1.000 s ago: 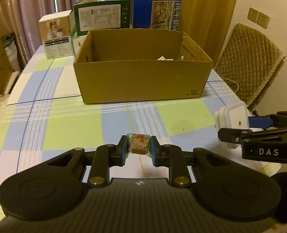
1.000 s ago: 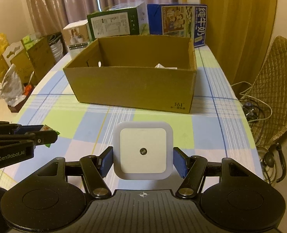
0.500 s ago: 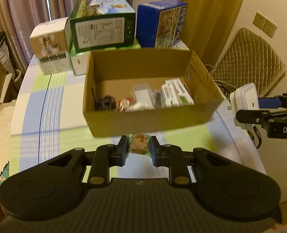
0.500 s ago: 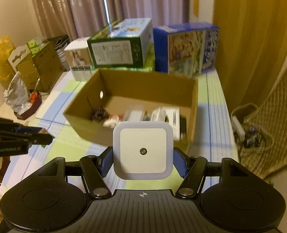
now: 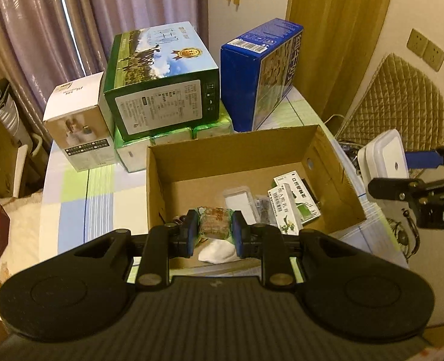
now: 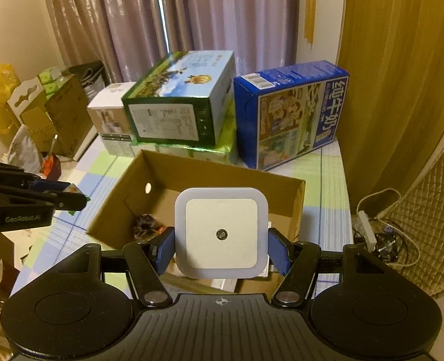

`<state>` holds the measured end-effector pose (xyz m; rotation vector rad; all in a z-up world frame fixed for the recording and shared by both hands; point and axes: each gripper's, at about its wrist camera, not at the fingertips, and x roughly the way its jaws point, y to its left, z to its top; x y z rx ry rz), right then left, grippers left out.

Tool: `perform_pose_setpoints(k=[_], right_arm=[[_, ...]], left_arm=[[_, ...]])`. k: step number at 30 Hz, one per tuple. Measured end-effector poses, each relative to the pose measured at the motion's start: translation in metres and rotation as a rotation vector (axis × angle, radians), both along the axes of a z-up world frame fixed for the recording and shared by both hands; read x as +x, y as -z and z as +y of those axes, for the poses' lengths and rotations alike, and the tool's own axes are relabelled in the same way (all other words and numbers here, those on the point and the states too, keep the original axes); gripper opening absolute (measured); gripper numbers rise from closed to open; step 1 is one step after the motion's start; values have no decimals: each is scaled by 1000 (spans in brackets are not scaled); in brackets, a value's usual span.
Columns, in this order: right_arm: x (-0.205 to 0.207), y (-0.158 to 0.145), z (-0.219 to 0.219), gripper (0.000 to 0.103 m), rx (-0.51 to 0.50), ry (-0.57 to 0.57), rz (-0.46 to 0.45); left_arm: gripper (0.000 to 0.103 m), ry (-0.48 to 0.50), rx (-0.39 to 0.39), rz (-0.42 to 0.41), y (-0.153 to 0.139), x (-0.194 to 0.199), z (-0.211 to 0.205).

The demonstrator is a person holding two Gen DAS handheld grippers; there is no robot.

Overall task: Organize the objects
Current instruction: 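Carry the candy with the left tool while the right tool carries the night-light to the box, then open the left tool over the box while the right tool releases the night-light inside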

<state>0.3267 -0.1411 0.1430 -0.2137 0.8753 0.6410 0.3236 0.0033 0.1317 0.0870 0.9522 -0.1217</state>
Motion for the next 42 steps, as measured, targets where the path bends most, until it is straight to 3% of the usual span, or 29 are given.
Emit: perform_pose_setpoints(k=[18,34,37,42], right_arm=[[51,56,25,61,-46,-10,74],[81,91,41,61,-76,-9,101],[84,96,42,61,-76,-8,106],[85,104,45,61,-73,-15,120]], left_arm=[[20,16,23,67,56,52,-6],[22,-6,-19,99,100,94,5],[41,-34,-33,84,103,101,8],[42,-42,-39,76,108,102,15]])
